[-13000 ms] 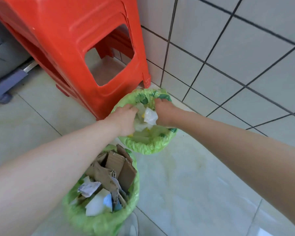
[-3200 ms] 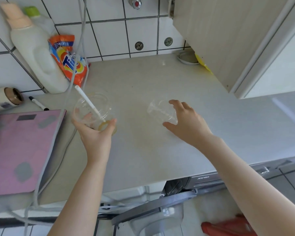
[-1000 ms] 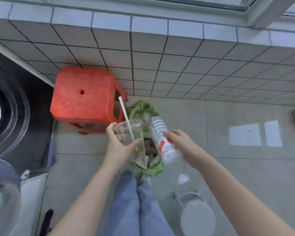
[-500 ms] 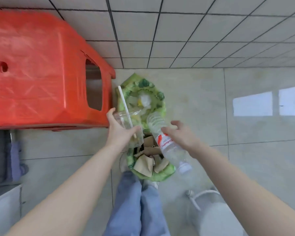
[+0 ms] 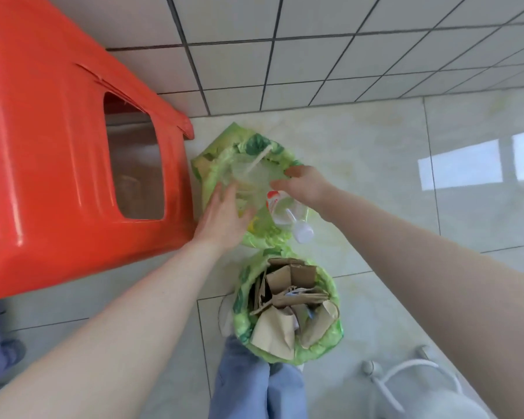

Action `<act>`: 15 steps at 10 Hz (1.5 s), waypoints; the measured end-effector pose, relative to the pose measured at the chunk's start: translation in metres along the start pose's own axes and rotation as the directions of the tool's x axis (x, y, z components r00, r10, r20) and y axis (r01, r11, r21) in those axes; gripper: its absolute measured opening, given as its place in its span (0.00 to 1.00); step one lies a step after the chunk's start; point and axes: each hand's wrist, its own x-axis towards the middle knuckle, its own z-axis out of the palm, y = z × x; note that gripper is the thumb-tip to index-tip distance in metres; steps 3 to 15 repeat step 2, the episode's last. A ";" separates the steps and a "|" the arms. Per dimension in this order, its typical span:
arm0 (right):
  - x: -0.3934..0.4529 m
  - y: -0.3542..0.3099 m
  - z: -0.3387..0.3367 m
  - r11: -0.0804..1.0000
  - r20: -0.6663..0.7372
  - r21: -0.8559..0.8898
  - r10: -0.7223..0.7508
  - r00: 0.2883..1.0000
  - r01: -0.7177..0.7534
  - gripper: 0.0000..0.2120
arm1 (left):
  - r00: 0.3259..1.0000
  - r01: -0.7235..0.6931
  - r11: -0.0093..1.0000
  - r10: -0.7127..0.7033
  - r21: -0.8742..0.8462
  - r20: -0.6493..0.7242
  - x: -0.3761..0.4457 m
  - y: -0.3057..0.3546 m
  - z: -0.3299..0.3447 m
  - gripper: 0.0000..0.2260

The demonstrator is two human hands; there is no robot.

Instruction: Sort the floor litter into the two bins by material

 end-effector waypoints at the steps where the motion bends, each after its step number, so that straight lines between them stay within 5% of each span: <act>1: -0.002 0.006 0.002 0.994 0.020 -0.094 -0.054 0.998 0.055 0.28 | 0.987 0.065 0.976 -0.094 0.209 0.129 -0.006 -0.004 0.005 0.32; 2: -0.005 0.015 0.003 0.974 0.003 -0.210 -0.092 0.996 0.090 0.27 | 0.985 0.054 0.954 -0.100 0.296 0.141 -0.008 -0.003 0.005 0.32; 15: -0.005 0.015 0.003 0.974 0.003 -0.210 -0.092 0.996 0.090 0.27 | 0.985 0.054 0.954 -0.100 0.296 0.141 -0.008 -0.003 0.005 0.32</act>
